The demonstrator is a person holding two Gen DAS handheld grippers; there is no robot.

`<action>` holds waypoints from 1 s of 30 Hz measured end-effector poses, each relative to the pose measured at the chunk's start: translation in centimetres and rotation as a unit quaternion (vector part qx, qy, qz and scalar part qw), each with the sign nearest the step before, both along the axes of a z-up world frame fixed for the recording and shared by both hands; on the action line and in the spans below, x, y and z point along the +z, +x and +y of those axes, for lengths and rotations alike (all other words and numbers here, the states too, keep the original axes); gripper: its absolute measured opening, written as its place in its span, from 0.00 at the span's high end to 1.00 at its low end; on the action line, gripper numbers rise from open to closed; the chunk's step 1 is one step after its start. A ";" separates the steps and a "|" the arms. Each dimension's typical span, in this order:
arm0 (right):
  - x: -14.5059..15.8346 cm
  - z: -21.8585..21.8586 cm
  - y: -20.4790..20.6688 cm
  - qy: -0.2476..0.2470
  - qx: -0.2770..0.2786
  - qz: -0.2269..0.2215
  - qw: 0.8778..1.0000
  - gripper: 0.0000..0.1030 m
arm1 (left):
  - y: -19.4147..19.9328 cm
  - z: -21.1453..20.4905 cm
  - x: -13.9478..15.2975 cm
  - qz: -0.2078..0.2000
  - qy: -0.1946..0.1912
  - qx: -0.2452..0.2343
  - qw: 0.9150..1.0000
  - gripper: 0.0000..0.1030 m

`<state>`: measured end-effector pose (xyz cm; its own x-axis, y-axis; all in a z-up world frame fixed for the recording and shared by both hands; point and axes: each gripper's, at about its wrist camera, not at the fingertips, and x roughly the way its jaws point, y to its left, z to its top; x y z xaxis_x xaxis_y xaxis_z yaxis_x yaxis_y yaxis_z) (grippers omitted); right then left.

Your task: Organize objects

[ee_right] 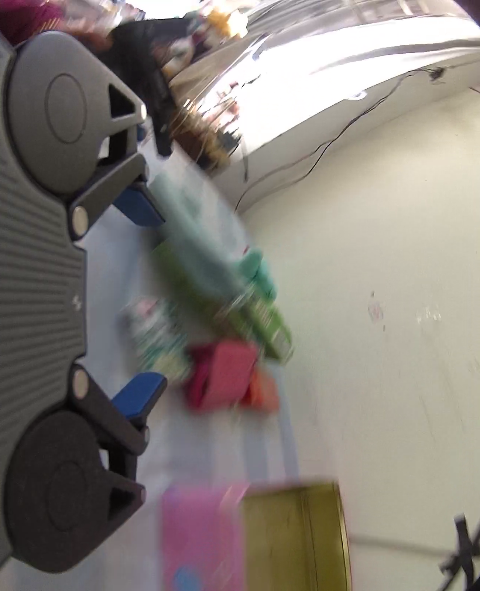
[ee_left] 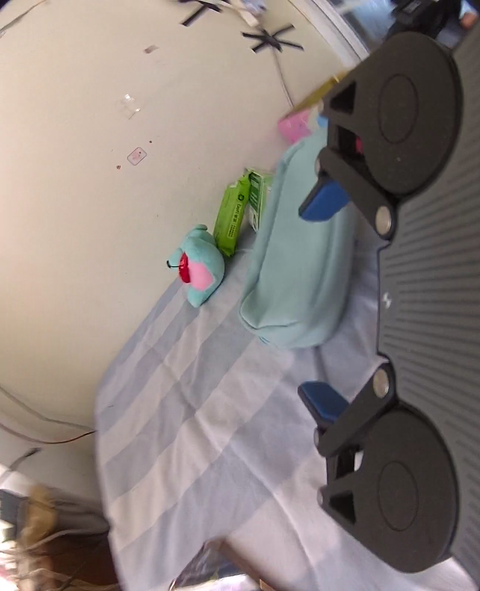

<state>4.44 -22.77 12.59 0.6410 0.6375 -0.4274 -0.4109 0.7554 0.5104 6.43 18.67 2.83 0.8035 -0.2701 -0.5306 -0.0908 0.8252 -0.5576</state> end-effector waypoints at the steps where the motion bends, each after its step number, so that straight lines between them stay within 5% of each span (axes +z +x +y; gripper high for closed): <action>1: 0.2 0.7 1.5 0.009 0.005 0.009 1.000 0.22 | 0.8 0.1 -0.3 0.004 -0.007 -0.007 1.000 0.11; 6: -0.4 4.4 7.7 0.004 0.001 0.057 0.998 0.31 | 4.8 0.1 -2.8 0.045 -0.050 -0.036 0.997 0.38; 9: -1.7 6.3 9.5 0.005 0.024 0.086 0.996 0.52 | 4.3 -0.3 -2.7 0.033 -0.035 -0.029 0.998 0.41; 15: -0.3 5.8 5.2 -0.029 0.018 0.017 0.999 0.55 | 0.4 -2.3 0.0 -0.019 -0.032 -0.054 0.998 0.43; 21: 2.4 -1.3 0.4 -0.030 -0.064 -0.062 0.996 0.55 | 1.3 -12.3 3.7 -0.060 0.013 -0.143 0.988 0.43; 30: 2.3 -18.7 -2.6 -0.030 -0.262 -0.081 0.961 0.55 | 6.6 -33.6 4.8 -0.101 0.089 -0.283 0.950 0.43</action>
<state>1.87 -41.50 14.86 0.9286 0.1868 -0.3208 -0.0372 0.9066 0.4204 13.02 -14.97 7.63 0.6463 -0.6093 -0.4594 0.4897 0.7929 -0.3627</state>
